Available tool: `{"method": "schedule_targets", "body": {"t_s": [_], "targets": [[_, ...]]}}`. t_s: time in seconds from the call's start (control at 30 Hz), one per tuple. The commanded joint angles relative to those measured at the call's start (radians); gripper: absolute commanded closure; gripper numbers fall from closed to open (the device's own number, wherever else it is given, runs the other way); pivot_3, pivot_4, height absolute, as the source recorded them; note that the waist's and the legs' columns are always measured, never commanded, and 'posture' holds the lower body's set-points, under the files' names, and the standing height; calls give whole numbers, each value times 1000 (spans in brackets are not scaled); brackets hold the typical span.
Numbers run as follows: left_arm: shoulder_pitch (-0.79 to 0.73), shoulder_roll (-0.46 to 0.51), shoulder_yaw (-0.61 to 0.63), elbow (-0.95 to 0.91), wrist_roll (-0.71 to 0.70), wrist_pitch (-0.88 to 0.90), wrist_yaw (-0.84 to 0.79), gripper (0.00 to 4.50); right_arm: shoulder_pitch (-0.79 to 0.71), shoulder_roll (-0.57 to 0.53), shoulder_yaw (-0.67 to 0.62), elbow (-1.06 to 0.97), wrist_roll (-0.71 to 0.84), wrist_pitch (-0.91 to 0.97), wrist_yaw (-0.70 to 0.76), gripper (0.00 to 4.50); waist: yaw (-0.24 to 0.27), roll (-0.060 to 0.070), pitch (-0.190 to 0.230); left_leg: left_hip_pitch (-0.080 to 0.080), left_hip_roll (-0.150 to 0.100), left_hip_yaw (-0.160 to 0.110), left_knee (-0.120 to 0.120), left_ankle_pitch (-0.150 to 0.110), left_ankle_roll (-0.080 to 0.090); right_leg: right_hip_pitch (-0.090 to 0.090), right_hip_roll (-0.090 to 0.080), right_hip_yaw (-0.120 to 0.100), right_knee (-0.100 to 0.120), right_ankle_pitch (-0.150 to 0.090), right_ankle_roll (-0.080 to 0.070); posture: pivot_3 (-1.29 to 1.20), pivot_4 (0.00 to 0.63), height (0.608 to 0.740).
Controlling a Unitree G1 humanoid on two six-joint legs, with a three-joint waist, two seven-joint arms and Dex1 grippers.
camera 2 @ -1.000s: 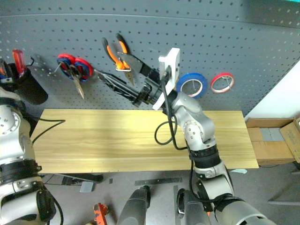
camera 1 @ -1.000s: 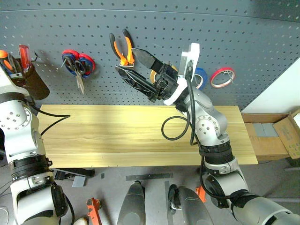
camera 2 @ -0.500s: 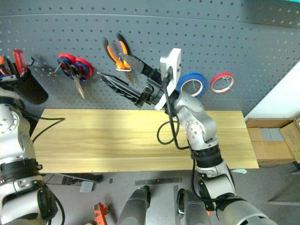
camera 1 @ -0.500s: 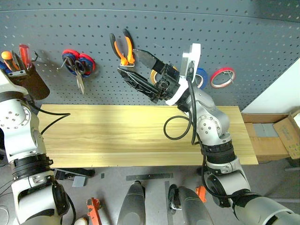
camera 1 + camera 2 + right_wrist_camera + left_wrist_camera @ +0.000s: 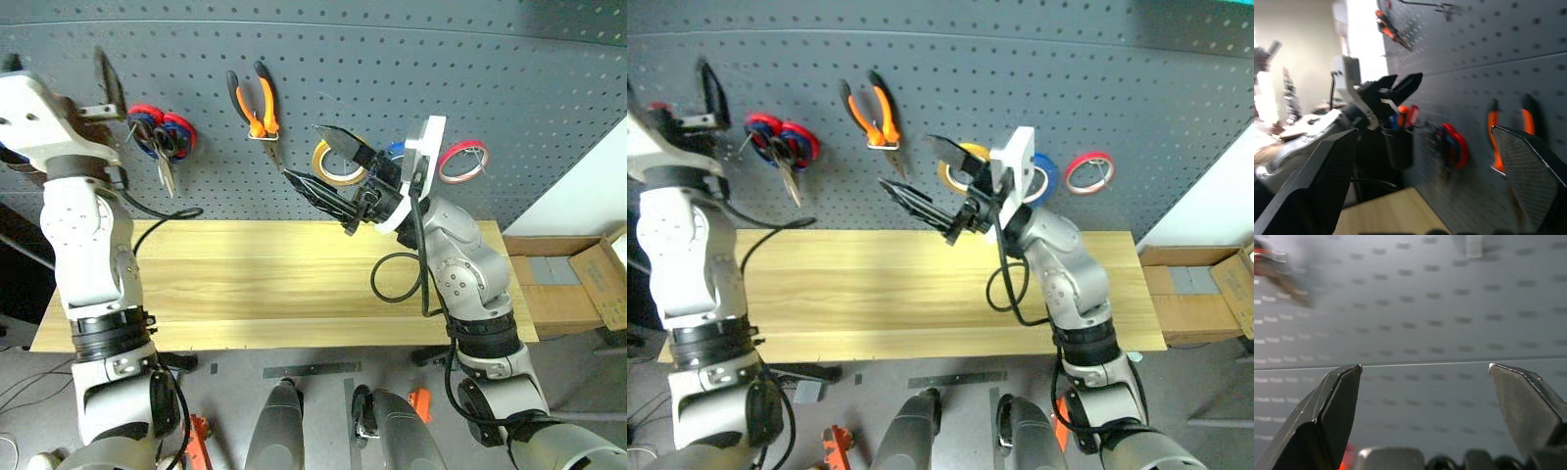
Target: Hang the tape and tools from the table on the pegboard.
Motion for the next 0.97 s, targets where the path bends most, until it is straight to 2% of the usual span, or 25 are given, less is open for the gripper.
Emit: {"method": "schedule_targets", "body": {"t_s": [0.03, 0.27, 0.47, 0.57, 0.7, 0.97], "targets": [[88, -47, -51, -150, -42, 74, -38, 27, 71, -31, 5, -113, -66, 12, -87, 0, 0, 0, 0, 0, 0, 0, 0, 0, 0, 0, 0, 0, 0, 0, 0, 215, 254, 740], [337, -221, -127, -352, -88, 229, 5, 27, 237, -57, -7, -215, -230, 71, -323, 0, 0, 0, 0, 2, 0, 0, 0, 1, -2, 1, 0, 1, 1, -2, 3, 203, 257, 740], [573, -396, -200, -369, -49, 442, 138, 27, 353, -71, -45, -171, -340, 166, -478, 0, -1, 1, -3, 7, 0, 1, 0, 2, -2, 5, 0, 3, 0, -2, 4, 200, 253, 740], [614, -405, -245, -385, 21, 500, 174, 27, 412, -61, -79, -142, -368, 169, -531, 0, 2, 1, -3, 6, 0, 1, 0, 2, -2, 4, 1, 2, 0, -2, 4, 205, 249, 740], [613, -398, -246, -388, 50, 523, 170, 27, 471, -66, -85, -143, -373, 160, -522, 0, -1, 2, -3, 5, 1, 0, 0, 3, -2, 4, 2, 1, 0, -2, 4, 214, 244, 740], [584, -346, -217, -366, 24, 587, 84, 27, 493, -42, -77, -130, -402, 155, -559, 0, -10, 2, -4, 4, 0, 1, 0, 3, -2, 2, 2, 2, -1, -2, 4, 217, 236, 740]]}}
